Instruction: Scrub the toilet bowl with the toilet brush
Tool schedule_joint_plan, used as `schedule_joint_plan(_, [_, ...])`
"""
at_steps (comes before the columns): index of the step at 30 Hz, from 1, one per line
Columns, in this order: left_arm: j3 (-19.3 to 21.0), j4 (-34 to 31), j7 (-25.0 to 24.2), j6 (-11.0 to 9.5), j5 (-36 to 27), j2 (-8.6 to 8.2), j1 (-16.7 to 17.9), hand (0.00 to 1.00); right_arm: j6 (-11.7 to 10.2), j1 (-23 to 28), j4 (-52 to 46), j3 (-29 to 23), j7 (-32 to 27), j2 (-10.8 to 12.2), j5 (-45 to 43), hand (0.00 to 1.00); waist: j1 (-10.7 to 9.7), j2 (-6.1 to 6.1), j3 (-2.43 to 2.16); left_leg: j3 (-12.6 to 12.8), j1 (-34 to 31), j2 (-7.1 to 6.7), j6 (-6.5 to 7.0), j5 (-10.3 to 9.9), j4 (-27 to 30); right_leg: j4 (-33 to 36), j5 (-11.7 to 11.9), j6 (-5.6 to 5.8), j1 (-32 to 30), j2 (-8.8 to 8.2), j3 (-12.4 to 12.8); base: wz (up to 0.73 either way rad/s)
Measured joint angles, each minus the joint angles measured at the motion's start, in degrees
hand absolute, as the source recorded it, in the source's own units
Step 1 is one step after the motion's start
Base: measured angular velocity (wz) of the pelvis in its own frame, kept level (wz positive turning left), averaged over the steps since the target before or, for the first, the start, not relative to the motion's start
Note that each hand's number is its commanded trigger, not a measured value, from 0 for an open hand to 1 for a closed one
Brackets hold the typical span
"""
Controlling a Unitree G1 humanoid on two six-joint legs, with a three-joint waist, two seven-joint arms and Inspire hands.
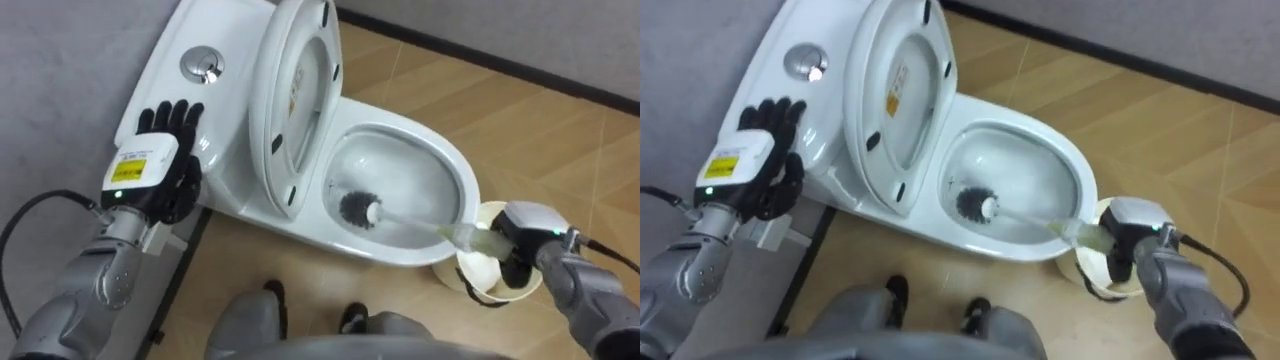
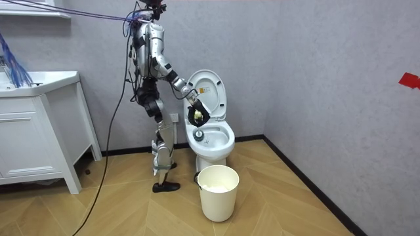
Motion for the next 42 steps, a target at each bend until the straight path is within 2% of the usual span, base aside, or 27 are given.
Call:
schedule_joint_plan(3, [-2.00, 2.03, 0.46, -0.38, -0.15, 0.10, -3.81, 0.00, 0.07, -2.61, 6.36, 1.72, -1.64, -0.22, 0.62, 1.00, 0.44, 0.40, 0.03, -0.82, -2.68, 0.14, -0.21, -0.14, 1.90, 0.62, 0.45, 0.01, -1.78, 0.06, -0.95, 0.13])
schedule_joint_plan(6, [-4.46, 5.10, 2.40, -1.63, -0.46, 0.20, -8.34, 0.00, 0.08, -6.01, 13.07, 2.56, -3.80, -0.46, 2.01, 1.00, 1.31, 0.90, 0.10, -1.25, -6.34, 0.06, 0.08, 0.12, 3.97, 3.02, 0.45, -0.05, -5.17, -0.44, -1.71, 0.11])
schedule_joint_plan(8, [-6.89, 7.06, 3.82, -2.33, -1.22, 0.21, -12.38, 0.00, 0.02, -8.52, 16.53, 3.82, -5.34, -1.46, 2.56, 1.00, 1.40, 2.03, 0.49, -1.44, -9.43, 0.24, 0.43, 0.47, 5.58, 4.36, 0.65, -0.30, -7.56, -0.78, -2.71, 0.21])
schedule_joint_plan(10, [-8.18, 8.63, 5.32, -3.08, -1.23, 0.24, -14.97, 0.00, 0.03, -11.06, 18.02, 5.49, -6.41, -2.84, 3.03, 1.00, 1.89, 2.87, 0.74, -1.47, -12.13, 0.10, 0.67, 0.88, 6.75, 6.10, 0.55, -0.52, -10.43, -1.19, -2.69, 0.05])
schedule_joint_plan(12, [-9.06, 9.78, 6.97, -3.84, -1.28, 0.25, -17.23, 0.00, -0.05, -13.60, 19.46, 7.45, -7.37, -4.07, 4.28, 1.00, 2.24, 3.06, 1.02, -1.55, -14.76, -0.57, 0.53, 1.49, 7.56, 8.65, 0.42, -0.68, -13.51, -2.11, -2.54, 0.04])
schedule_joint_plan(13, [-10.12, 10.55, 8.48, -4.21, -1.41, 0.22, -19.07, 0.00, -0.07, -15.02, 20.21, 8.43, -8.00, -5.02, 4.91, 1.00, 2.31, 3.50, 1.30, -1.70, -16.74, -0.91, 0.79, 1.76, 8.46, 10.41, 0.12, -0.80, -15.55, -2.95, -3.16, 0.22])
schedule_joint_plan(14, [-10.81, 10.69, 9.45, -4.48, -1.61, 0.24, -20.67, 0.00, -0.12, -16.63, 21.57, 9.18, -8.92, -5.53, 5.42, 1.00, 2.28, 3.95, 1.40, -2.01, -18.88, -1.04, 0.90, 2.07, 9.46, 11.70, -0.02, -0.95, -17.48, -3.52, -4.02, 0.23])
schedule_joint_plan(15, [-11.09, 10.72, 10.02, -4.60, -1.62, 0.34, -21.37, 0.00, -0.11, -17.38, 22.18, 9.38, -9.31, -5.53, 5.63, 1.00, 2.28, 3.98, 1.41, -2.01, -19.77, -1.11, 0.79, 2.14, 9.69, 12.30, -0.06, -1.02, -18.39, -3.74, -4.12, 0.23])
schedule_joint_plan(17, [-12.05, 11.13, 12.62, -5.35, -1.61, 0.37, -24.07, 0.00, -0.19, -19.91, 22.91, 10.04, -10.61, -6.04, 6.73, 1.00, 2.91, 4.10, 1.84, -1.98, -23.53, -0.90, 0.85, 2.74, 10.96, 14.10, -0.07, -1.08, -22.53, -3.84, -3.90, 0.08])
schedule_joint_plan(18, [-12.24, 11.33, 13.38, -5.60, -1.62, 0.37, -24.68, 0.00, -0.20, -20.79, 23.15, 10.34, -10.80, -6.23, 7.07, 1.00, 3.15, 4.10, 1.90, -2.01, -24.47, -0.94, 0.71, 2.89, 11.24, 14.47, 0.01, -1.21, -23.38, -3.88, -3.85, -0.08])
schedule_joint_plan(21, [-14.41, 12.89, 17.57, -5.83, -1.71, 0.30, -27.78, 0.00, 0.07, -25.15, 23.61, 12.79, -12.07, -6.57, 8.96, 1.00, 3.57, 4.56, 2.32, -2.51, -28.38, -1.76, 0.74, 3.77, 12.51, 17.32, 0.15, -1.44, -27.57, -4.91, -3.80, 0.04])
schedule_joint_plan(23, [-15.54, 13.02, 20.07, -5.93, -2.46, 0.24, -30.26, 0.00, 0.07, -28.34, 23.50, 13.37, -13.06, -6.56, 9.55, 1.00, 4.37, 4.71, 2.48, -2.65, -31.86, -1.74, 0.40, 4.15, 13.41, 18.57, 0.29, -1.78, -31.16, -5.05, -3.84, 0.07])
schedule_joint_plan(24, [-15.87, 13.12, 20.66, -5.93, -2.56, 0.21, -30.86, 0.00, 0.15, -29.11, 23.36, 13.37, -13.30, -6.56, 9.55, 1.00, 4.59, 4.66, 2.55, -2.65, -32.62, -1.77, 0.28, 4.48, 13.41, 18.92, 0.33, -1.84, -32.01, -5.21, -3.89, 0.04])
schedule_joint_plan(26, [-16.42, 13.60, 23.07, -6.04, -3.16, 0.24, -32.55, 0.00, 1.61, -32.45, 23.52, 13.50, -13.75, -6.57, 10.07, 1.00, 4.72, 4.11, 2.89, -1.67, -34.67, -1.81, 0.37, 5.19, 13.44, 20.60, 0.47, -2.09, -34.87, -6.20, -3.58, 0.04])
schedule_joint_plan(30, [-16.63, 14.28, 26.57, -6.03, -3.43, 0.40, -33.89, 0.00, 2.52, -36.26, 24.01, 14.57, -13.75, -6.57, 12.43, 1.00, 4.83, 3.50, 3.24, -1.73, -36.74, -1.75, -0.29, 5.62, 13.17, 20.56, 0.75, -2.50, -37.22, -6.54, -3.74, -0.09])
schedule_joint_plan(33, [-16.63, 14.91, 29.37, -5.91, -3.50, 0.85, -34.93, 0.00, 2.83, -38.54, 24.17, 14.58, -13.86, -6.47, 18.91, 1.00, 4.64, 2.61, 3.63, -1.54, -37.92, -1.73, -0.84, 6.00, 12.27, 20.55, 0.94, -2.72, -39.08, -6.57, -3.13, -0.05])
schedule_joint_plan(35, [-16.80, 15.03, 32.35, -5.84, -3.50, 2.15, -36.07, 0.00, 3.31, -41.02, 25.10, 14.54, -14.08, -6.54, 25.45, 1.00, 3.80, 1.38, 3.95, -1.19, -39.25, -1.74, -1.87, 6.82, 11.49, 20.38, 1.33, -3.22, -41.10, -6.96, -3.05, 0.00])
schedule_joint_plan(38, [-16.77, 15.35, 34.65, -5.35, -3.48, 2.53, -36.46, 0.00, 3.34, -44.12, 27.12, 14.44, -14.74, -6.55, 28.88, 1.00, 3.58, 1.19, 4.04, -1.29, -40.47, -1.52, -1.28, 7.43, 12.09, 20.35, 2.36, -3.48, -42.14, -6.69, -3.42, -0.15])
schedule_joint_plan(42, [-17.10, 17.84, 35.91, -4.64, -3.39, 2.50, -38.36, 0.00, 3.24, -47.15, 28.78, 14.37, -15.15, -6.54, 29.69, 1.00, 1.81, 1.20, 4.04, -1.57, -40.53, -1.81, -1.32, 7.45, 11.86, 20.22, 2.55, -3.59, -42.08, -6.74, -3.47, 0.04])
